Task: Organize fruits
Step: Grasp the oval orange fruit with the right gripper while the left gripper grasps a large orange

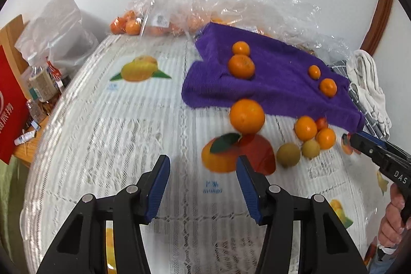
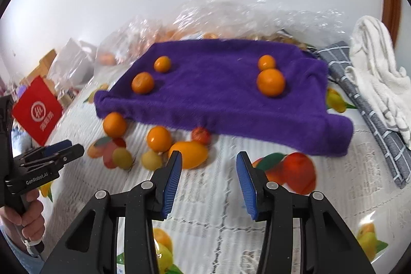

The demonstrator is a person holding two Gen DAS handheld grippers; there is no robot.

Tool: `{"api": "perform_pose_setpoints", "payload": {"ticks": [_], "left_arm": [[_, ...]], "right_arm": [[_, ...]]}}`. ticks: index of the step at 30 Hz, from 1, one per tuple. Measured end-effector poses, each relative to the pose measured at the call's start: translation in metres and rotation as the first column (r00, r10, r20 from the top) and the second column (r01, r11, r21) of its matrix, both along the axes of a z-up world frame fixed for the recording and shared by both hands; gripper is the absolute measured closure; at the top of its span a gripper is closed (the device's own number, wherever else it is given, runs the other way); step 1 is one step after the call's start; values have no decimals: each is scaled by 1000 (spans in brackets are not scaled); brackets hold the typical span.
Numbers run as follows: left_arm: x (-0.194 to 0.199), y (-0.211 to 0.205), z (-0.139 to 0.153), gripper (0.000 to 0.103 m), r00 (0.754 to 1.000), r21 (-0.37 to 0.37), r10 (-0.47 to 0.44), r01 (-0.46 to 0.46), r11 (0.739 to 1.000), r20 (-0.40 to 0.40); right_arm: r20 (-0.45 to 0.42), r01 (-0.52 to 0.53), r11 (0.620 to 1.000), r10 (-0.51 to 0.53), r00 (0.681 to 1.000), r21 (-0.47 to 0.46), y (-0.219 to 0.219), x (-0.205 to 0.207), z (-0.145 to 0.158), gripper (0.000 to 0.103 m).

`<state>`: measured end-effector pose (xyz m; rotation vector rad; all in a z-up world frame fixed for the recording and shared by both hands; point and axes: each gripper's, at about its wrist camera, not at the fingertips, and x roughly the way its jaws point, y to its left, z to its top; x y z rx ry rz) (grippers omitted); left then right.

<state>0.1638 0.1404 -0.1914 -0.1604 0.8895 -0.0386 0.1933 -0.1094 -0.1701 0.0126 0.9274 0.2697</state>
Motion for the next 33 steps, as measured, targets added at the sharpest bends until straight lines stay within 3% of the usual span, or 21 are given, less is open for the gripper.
{"api": "perform_pose_setpoints", "payload": {"ticks": [2,6,12,20,24,27,31,33], "left_arm": [[1,2,-6,52,1000,-11,-6,6,1000,-17],[-4,9,-8,52,1000,-20,-13,13,1000,22],[-11,19,-10,52,998,-91,-1,6,996,56],[-10,16,-10,52,999,-70,-5,9,998,54],[-12,17,-9,52,998,-90,-13,19,996,65],[-12,9,-4,53,998,-66,-13,17,998,62],[-8,-7,15,53,995,-143,-61,71,987,73],[0,-21,27,52,993,-134,-75,88,987,96]], "right_arm": [[-16,-27,1000,27,1000,-10,9,1,-7,58],[-47,-53,998,53,997,-16,24,11,-18,58],[-75,-59,997,55,996,-51,36,24,-43,55],[-33,-85,988,82,996,-129,45,26,-43,62],[-8,-79,992,79,997,-98,28,15,-36,62],[28,-61,991,64,998,-116,5,6,-29,62],[58,-21,988,31,998,-155,-26,4,-25,62],[50,5,993,1,999,-121,-42,8,-24,62]]}}
